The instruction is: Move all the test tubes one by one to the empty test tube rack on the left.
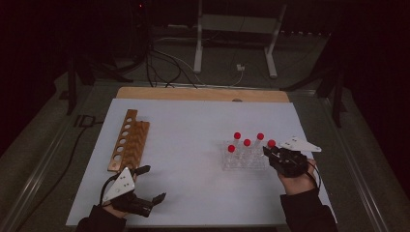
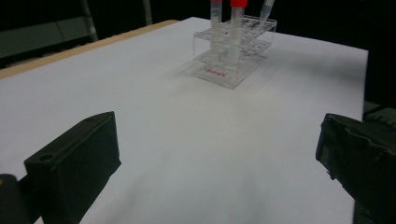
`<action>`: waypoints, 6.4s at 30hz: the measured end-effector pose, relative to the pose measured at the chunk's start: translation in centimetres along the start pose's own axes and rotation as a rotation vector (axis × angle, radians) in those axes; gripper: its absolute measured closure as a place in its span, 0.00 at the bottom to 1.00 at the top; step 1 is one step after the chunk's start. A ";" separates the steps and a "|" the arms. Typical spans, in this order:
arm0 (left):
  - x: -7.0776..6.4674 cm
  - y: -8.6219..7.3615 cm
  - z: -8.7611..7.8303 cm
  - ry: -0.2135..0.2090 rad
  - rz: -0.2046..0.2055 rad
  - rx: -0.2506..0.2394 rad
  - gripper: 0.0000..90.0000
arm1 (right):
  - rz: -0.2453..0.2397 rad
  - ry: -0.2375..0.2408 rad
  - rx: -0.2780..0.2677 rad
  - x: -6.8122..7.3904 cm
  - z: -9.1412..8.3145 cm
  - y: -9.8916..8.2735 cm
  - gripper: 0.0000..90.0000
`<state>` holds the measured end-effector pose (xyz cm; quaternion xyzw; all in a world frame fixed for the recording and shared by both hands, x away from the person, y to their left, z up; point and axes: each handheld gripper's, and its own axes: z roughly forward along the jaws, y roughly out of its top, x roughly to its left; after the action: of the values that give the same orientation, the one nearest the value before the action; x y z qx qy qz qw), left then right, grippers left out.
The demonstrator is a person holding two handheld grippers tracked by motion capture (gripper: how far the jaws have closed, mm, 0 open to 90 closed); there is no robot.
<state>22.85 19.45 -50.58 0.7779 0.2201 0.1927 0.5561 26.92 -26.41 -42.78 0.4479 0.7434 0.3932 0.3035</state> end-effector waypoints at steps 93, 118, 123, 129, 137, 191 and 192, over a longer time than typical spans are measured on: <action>-4.0 9.2 8.3 -0.241 0.040 0.051 0.58 | -0.277 0.484 0.085 14.1 3.3 -0.3 0.84; -4.2 9.2 9.0 -0.246 0.072 0.077 0.80 | -0.271 0.485 0.078 14.0 3.3 -0.2 0.84; -4.1 9.3 8.8 -0.246 0.063 0.073 0.80 | -0.270 0.496 0.063 13.9 3.3 -0.2 0.82; -3.5 9.7 8.2 -0.208 0.076 0.063 0.80 | -0.251 0.489 0.043 13.5 3.2 -0.3 0.64; -2.5 10.1 7.5 -0.171 0.065 0.048 0.80 | -0.217 0.478 -0.012 12.9 2.6 -0.2 0.45; 11.3 13.1 1.1 0.283 -0.043 -0.001 0.80 | -0.121 0.538 -0.133 10.5 1.1 0.1 0.00; 11.5 13.2 1.0 0.291 -0.045 -0.002 0.80 | -0.120 0.539 -0.133 10.5 1.1 0.1 0.00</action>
<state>34.66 21.31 -37.74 0.7361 0.3155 0.2911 0.5233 23.51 -16.54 -44.31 0.2614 0.7951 0.5273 0.1466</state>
